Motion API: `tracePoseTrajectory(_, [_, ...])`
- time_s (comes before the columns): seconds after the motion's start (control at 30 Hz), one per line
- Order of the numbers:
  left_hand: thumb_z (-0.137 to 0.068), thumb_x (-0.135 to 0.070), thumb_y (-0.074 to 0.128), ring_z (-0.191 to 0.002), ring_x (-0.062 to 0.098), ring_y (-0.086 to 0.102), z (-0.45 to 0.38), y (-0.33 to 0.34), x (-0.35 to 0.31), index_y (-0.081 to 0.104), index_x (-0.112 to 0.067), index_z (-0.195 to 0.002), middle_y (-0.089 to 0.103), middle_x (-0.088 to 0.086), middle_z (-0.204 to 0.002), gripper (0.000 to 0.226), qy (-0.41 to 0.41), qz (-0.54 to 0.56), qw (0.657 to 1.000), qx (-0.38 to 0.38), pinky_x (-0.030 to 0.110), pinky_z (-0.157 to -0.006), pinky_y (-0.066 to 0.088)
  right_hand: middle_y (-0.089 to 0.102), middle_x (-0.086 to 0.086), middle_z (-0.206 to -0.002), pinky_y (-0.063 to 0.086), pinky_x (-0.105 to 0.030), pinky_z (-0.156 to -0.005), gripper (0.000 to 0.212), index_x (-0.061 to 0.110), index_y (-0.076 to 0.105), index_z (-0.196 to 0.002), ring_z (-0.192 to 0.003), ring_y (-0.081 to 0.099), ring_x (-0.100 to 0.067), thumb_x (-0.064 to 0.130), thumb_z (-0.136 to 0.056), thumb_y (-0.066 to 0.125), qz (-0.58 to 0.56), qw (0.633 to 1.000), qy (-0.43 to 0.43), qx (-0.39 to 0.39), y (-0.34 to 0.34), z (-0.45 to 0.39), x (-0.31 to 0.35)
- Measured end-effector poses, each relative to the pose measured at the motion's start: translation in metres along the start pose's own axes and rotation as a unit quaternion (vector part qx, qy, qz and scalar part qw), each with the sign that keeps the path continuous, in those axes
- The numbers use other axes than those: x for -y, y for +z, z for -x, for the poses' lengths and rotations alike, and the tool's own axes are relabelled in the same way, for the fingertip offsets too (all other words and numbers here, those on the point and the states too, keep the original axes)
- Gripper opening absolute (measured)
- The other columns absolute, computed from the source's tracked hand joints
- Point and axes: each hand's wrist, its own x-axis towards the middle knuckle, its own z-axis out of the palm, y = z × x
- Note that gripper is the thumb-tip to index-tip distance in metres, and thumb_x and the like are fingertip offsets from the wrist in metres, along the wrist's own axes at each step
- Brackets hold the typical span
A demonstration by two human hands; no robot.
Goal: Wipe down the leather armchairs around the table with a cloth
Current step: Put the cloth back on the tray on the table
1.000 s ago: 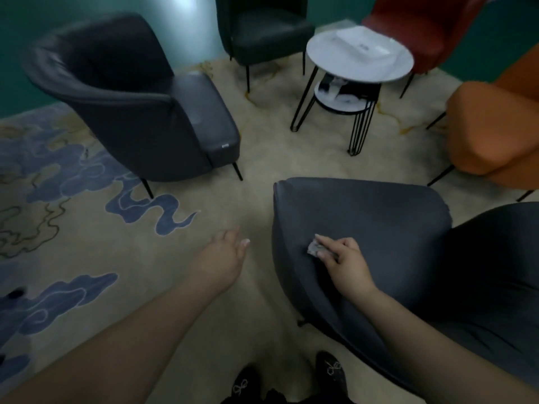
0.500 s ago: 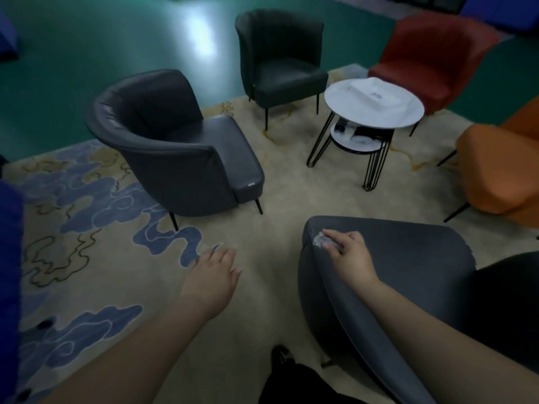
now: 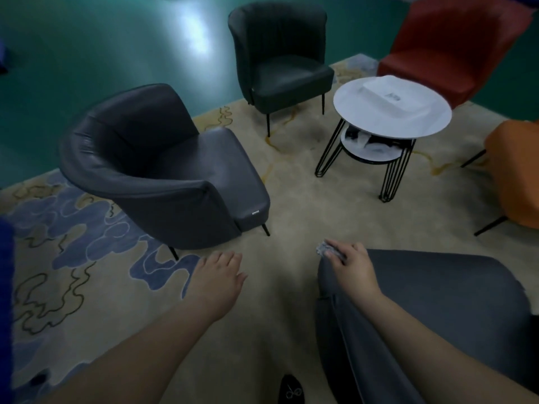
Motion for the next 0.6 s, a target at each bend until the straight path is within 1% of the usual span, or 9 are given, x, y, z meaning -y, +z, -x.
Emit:
tracePoseTrajectory(0.07, [-0.101, -0.049, 0.024, -0.139, 0.02, 0.031, -0.017, -0.003, 0.008, 0.029, -0.022, -0.149, 0.036, -0.003, -0.152, 0.056, 0.004, 0.002, 1.0, 0.001, 0.038, -0.113, 0.025, 0.05, -0.007, -0.097, 0.031, -0.006, -0.072, 0.03, 0.019, 0.065, -0.121, -0.084, 0.052, -0.011, 0.02, -0.091, 0.062, -0.006, 1.0, 0.005, -0.005, 0.003, -0.018, 0.007])
tracePoseTrajectory(0.17, [-0.101, -0.049, 0.025, -0.141, 0.021, 0.029, -0.047, -0.01, 0.022, 0.029, -0.023, -0.149, 0.035, -0.004, -0.153, 0.055, 0.02, 0.012, 1.0, 0.007, 0.041, -0.113, 0.023, 0.05, -0.007, -0.099, 0.029, 0.003, -0.069, 0.03, 0.018, 0.064, -0.122, -0.08, 0.05, -0.003, 0.02, -0.092, 0.061, -0.025, 0.999, 0.018, -0.014, 0.009, -0.046, 0.018])
tracePoseTrajectory(0.33, [-0.1, -0.049, 0.027, -0.142, 0.018, 0.028, -0.114, -0.018, 0.056, 0.031, -0.023, -0.149, 0.035, -0.004, -0.154, 0.056, 0.053, 0.007, 0.999, -0.011, 0.04, -0.114, 0.022, 0.05, -0.009, -0.1, 0.029, -0.003, -0.076, 0.03, 0.016, 0.064, -0.121, -0.079, 0.049, 0.001, 0.019, -0.092, 0.061, -0.021, 0.998, 0.036, -0.036, 0.031, -0.1, 0.038])
tracePoseTrajectory(0.4, [-0.101, -0.049, 0.025, -0.144, 0.018, 0.025, -0.144, -0.023, 0.074, 0.03, -0.024, -0.15, 0.033, -0.005, -0.155, 0.056, 0.077, 0.0, 0.997, -0.007, 0.041, -0.116, 0.02, 0.052, -0.011, -0.1, 0.028, 0.0, -0.076, 0.029, 0.014, 0.065, -0.12, -0.078, 0.048, 0.003, 0.017, -0.091, 0.061, -0.017, 0.998, 0.045, -0.05, 0.043, -0.122, 0.048])
tracePoseTrajectory(0.47, [-0.101, -0.049, 0.023, -0.145, 0.018, 0.022, -0.171, -0.03, 0.091, 0.027, -0.024, -0.151, 0.031, -0.005, -0.156, 0.056, 0.095, -0.002, 0.995, -0.013, 0.042, -0.117, 0.018, 0.051, -0.009, -0.099, 0.027, 0.002, -0.074, 0.029, 0.013, 0.065, -0.12, -0.077, 0.048, 0.004, 0.017, -0.091, 0.061, -0.017, 0.996, 0.055, -0.065, 0.055, -0.144, 0.061])
tracePoseTrajectory(0.6, [-0.101, -0.049, 0.022, -0.147, 0.019, 0.019, -0.222, -0.051, 0.117, 0.023, -0.023, -0.152, 0.027, -0.004, -0.158, 0.057, 0.15, -0.013, 0.989, -0.011, 0.042, -0.118, 0.014, 0.045, 0.0, -0.092, 0.028, -0.004, -0.073, 0.029, 0.015, 0.065, -0.12, -0.074, 0.047, 0.001, 0.021, -0.092, 0.059, 0.003, 0.994, 0.075, -0.08, 0.071, -0.183, 0.081])
